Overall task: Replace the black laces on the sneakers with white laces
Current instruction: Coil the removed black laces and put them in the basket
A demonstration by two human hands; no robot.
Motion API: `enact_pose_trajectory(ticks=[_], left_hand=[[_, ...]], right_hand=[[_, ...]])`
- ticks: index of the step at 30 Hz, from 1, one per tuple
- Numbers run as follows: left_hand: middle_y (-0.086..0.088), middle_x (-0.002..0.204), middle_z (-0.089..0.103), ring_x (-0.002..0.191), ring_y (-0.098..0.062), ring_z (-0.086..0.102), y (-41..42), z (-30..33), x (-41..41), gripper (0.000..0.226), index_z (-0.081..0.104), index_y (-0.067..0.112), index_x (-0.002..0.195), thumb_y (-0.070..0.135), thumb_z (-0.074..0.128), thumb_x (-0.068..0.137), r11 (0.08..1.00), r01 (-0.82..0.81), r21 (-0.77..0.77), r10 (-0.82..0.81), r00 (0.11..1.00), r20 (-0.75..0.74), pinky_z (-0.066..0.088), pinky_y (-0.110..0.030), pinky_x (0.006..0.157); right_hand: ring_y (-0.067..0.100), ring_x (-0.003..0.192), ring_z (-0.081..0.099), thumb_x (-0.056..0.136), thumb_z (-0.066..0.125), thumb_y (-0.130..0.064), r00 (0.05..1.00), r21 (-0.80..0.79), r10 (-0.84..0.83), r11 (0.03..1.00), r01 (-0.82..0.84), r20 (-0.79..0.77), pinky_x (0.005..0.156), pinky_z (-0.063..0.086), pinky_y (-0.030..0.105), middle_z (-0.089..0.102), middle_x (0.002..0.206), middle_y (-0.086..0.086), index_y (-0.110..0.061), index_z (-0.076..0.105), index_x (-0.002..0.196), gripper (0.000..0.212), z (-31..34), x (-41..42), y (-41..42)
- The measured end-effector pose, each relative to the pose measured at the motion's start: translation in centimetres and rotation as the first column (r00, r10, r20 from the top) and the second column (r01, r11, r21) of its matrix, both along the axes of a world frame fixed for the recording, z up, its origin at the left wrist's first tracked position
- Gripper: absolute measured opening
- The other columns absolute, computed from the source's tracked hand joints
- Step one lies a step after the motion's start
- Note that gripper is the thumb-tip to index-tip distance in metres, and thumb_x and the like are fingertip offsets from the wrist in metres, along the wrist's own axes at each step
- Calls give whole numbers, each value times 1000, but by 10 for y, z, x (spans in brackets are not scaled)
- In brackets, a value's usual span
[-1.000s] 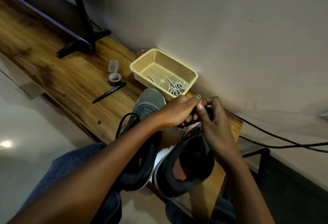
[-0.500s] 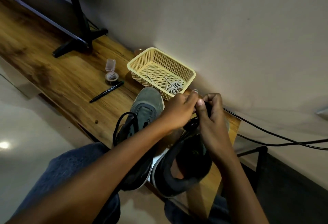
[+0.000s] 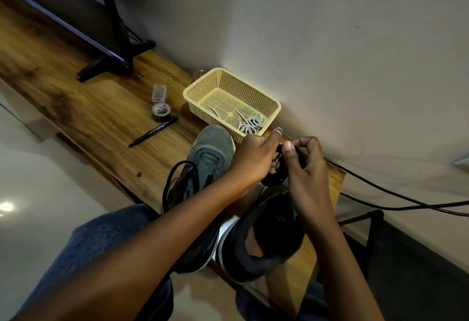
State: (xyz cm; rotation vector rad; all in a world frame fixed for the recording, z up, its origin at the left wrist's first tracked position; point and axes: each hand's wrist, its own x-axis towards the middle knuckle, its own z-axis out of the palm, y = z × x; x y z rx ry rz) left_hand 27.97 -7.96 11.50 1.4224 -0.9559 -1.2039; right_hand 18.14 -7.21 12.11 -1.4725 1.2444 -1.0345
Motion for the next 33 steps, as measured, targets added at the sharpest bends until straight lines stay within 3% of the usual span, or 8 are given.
enact_pose_trajectory(ticks=[3, 6, 13, 15, 20, 24, 30, 33], left_hand=[[5, 44, 46, 36, -8, 44, -2, -1, 4, 53, 44, 16, 51, 37, 44, 100, 999, 10, -36, -4, 988, 157, 37, -21, 47], [7, 44, 45, 37, -9, 42, -2, -1, 3, 52, 42, 19, 51, 38, 44, 100, 1000, 8, -14, -5, 987, 160, 36, -25, 52], [7, 43, 42, 39, -10, 37, -1, 0, 3, 52, 41, 19, 51, 38, 43, 100, 1000, 13, 20, -16, 991, 135, 31, -26, 52], [7, 43, 41, 38, -10, 36, -1, -1, 1, 52, 41, 19, 52, 38, 42, 100, 999, 24, 28, -27, 990, 141, 29, -24, 50], [7, 40, 44, 42, -15, 44, -1, -5, 0, 55, 43, 18, 49, 38, 42, 100, 1000, 31, -2, -30, 973, 228, 36, -27, 53], [6, 43, 47, 45, -18, 49, -1, -7, 4, 56, 46, 17, 48, 38, 43, 100, 997, -6, -78, 35, 926, 375, 41, -32, 52], [4, 43, 41, 43, -17, 41, -5, -11, 7, 54, 42, 17, 49, 36, 44, 100, 994, -9, -108, 51, 917, 395, 33, -32, 49], [6, 37, 47, 40, -14, 48, -6, -13, 11, 56, 48, 18, 46, 36, 44, 100, 995, 14, -102, 26, 923, 383, 42, -33, 50]], right_hand=[[7, 76, 59, 99, 49, -24, 997, -42, -19, 999, 16, -81, 66, 47, 18, 63, 90, 7, -11, 54, 98, 13, -1, -5, -3], [-4, 67, 53, 97, 51, -26, 986, -21, -49, 999, 46, -158, 59, 42, 9, 61, 84, -1, -16, 57, 94, 12, -2, -11, -6], [8, 89, 59, 95, 56, -23, 909, -2, -58, 998, 63, -412, 87, 49, 42, 64, 88, -11, -34, 60, 85, 16, -7, -10, -6], [11, 89, 60, 93, 57, -21, 889, -19, -70, 997, 69, -452, 85, 49, 42, 65, 93, -6, -31, 64, 86, 14, -6, -9, -5], [6, 71, 65, 94, 55, -5, 988, 238, -98, 964, 123, -117, 63, 50, 19, 70, 81, 0, -12, 71, 90, 18, 1, -7, -4], [9, 58, 61, 94, 55, -12, 936, 510, -240, 856, 79, 258, 58, 47, 21, 69, 68, 1, -10, 67, 82, 17, 13, -6, -1], [8, 68, 68, 83, 70, -15, 960, 502, -97, 864, -50, 264, 59, 52, 18, 74, 78, 1, -10, 69, 91, 10, 16, -8, -1], [3, 66, 66, 83, 70, -10, 976, 499, -54, 865, -59, 210, 63, 50, 17, 73, 76, 0, -12, 69, 87, 5, 16, -12, -3]])
